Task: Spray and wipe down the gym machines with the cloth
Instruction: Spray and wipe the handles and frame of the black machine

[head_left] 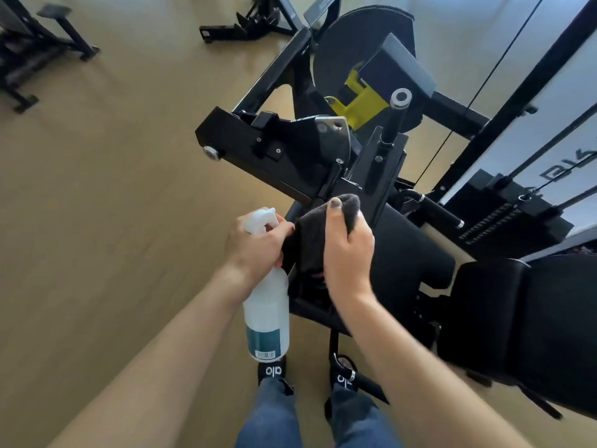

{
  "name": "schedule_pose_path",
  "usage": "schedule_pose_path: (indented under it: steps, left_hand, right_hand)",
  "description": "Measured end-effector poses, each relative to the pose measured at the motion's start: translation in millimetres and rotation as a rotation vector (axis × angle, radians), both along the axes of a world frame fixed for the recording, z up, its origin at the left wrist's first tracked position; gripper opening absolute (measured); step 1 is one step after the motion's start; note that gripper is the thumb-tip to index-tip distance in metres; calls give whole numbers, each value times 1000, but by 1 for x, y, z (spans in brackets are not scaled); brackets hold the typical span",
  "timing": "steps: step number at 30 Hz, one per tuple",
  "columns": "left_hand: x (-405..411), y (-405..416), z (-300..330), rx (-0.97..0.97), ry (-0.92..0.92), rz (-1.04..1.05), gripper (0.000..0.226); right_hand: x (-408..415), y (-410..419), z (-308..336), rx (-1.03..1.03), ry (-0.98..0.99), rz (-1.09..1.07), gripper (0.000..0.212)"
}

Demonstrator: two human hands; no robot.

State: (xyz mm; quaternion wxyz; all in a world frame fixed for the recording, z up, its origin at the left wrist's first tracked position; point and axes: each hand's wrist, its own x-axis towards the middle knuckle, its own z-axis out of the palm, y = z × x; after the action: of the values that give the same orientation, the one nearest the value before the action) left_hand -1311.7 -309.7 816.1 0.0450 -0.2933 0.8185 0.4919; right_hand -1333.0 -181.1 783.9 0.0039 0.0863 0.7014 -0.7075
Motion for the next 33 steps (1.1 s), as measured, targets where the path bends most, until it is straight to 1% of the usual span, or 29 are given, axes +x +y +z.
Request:
schedule_pose_path:
  steps: [1,3,5,7,12,15,18,21,23,25,28,31,33]
  left_hand:
    - [-3,-2,0,0,-2,-8,20]
    - [-10,-6,0,2,7,-32,18]
    - [-17,-13,-1,-8,13,-87,18]
    - [-23,-21,-2,-12,17,-151,18]
    - [-37,-35,-6,-4,28,-275,17]
    - [-42,-42,-11,-13,28,-372,18]
    - [-41,-46,-16,-8,30,-431,17]
    - [-37,-49,-18,7,26,-451,18]
    - [-35,-52,-19,27,24,-455,20]
    - [-34,-55,-20,36,27,-471,19]
    - [-31,-56,-23,20,21,-523,16]
    - [-28,-57,-27,26,23,-552,16]
    - [-27,-57,-30,29,16,-550,16]
  right_hand:
    - [8,-10,-3,6,21,-112,19]
    - [18,-23,-9,46,69,-201,8]
    - [21,-27,-18,127,91,-209,21]
    - [17,-26,-23,191,108,-238,27]
    - [9,-20,-29,218,113,-254,20]
    - [13,-31,-35,226,107,-372,22]
    - [20,-51,-51,247,19,-503,34]
    - [33,-67,-70,215,-93,-586,37]
    - [38,-66,-75,235,-108,-585,38]
    - [39,-61,-74,221,-100,-559,34]
    - [32,-55,-61,212,-13,-555,25]
    - [19,-52,-40,214,75,-577,25]
    - [13,-42,-32,218,29,-493,23]
